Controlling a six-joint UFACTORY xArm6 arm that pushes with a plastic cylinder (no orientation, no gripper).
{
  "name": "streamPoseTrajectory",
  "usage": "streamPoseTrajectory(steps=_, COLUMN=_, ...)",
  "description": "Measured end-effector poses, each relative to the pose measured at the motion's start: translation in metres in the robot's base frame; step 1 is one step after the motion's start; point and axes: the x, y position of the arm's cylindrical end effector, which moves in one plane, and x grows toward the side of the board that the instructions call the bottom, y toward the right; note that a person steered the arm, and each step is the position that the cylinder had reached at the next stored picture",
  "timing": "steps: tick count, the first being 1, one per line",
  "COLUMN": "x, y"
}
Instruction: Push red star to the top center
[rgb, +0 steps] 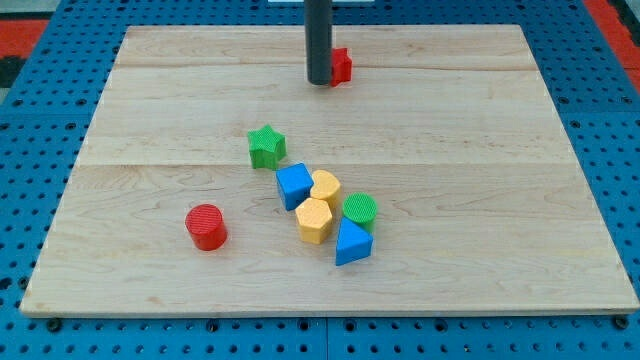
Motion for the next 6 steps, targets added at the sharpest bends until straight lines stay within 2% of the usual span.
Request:
streamPoseTrajectory(steps=1, x=0.018, y=0.04)
streamPoseTrajectory(steps=2, x=0.0, y=0.076)
streamPoseTrajectory(steps=3, x=-0.009, y=0.022)
streamPoseTrajectory(steps=4, x=0.011, y=0.019)
streamPoseTrajectory(steps=5, x=0.006, y=-0.003)
streamPoseTrajectory(steps=6, x=-0.027, y=-0.003)
